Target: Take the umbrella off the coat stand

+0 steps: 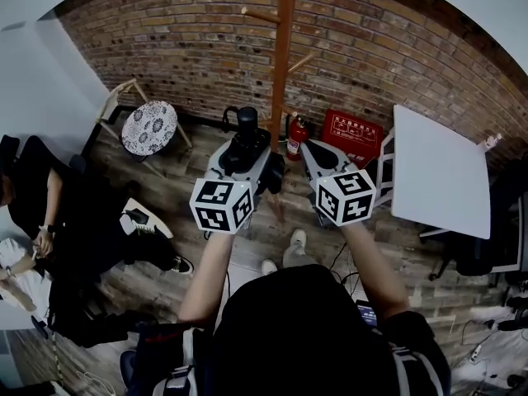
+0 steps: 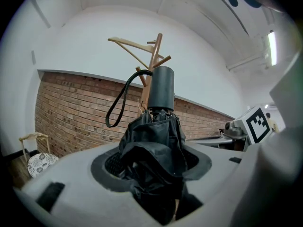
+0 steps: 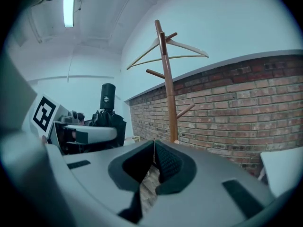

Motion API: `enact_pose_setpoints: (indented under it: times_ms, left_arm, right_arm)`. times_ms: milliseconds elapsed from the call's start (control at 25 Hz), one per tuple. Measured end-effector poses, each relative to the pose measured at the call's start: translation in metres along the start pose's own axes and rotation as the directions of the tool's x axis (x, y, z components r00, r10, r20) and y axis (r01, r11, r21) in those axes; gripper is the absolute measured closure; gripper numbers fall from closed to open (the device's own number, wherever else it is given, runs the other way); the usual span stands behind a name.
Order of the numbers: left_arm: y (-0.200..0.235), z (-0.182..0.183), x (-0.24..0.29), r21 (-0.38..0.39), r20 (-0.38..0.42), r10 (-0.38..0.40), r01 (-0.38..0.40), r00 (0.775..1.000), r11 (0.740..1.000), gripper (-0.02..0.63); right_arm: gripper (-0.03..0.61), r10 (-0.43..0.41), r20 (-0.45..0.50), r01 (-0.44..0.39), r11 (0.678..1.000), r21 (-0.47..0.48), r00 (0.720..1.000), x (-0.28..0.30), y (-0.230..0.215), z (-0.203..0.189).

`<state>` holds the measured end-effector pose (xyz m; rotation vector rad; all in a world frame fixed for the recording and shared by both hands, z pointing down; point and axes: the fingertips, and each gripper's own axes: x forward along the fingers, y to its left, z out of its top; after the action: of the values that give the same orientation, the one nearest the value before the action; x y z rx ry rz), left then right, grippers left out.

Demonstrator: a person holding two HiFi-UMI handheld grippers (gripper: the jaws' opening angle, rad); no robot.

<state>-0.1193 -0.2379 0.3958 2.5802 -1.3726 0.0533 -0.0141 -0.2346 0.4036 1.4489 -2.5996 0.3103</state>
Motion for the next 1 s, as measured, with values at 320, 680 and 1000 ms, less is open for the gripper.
enact_pose_setpoints:
  times_ms: [320,680,1000]
  left_arm:
    - [-0.007,-0.014,-0.015,-0.017,-0.009,-0.011,0.011,1.000,1.000,0.351]
    - [-0.027,-0.020,-0.018,-0.009,-0.018,-0.010,0.010,1.000,1.000,0.351]
    - [-0.065,-0.028,-0.017,-0.021,-0.026,-0.001,0.001,1.000,1.000,0.351]
  right_arm:
    - [0.549,-0.006,0.007,0.006,1.000,-0.025,1.000,-0.012,0.012,0.001]
    - [0.549,0.012,0.025,-0.011,0.998,-0.054,1.000,-0.029,0.008,0.001]
    - [0.549,0.028,0.029,-0.025,0.996,-0.081,0.999,-0.064,-0.004,0.000]
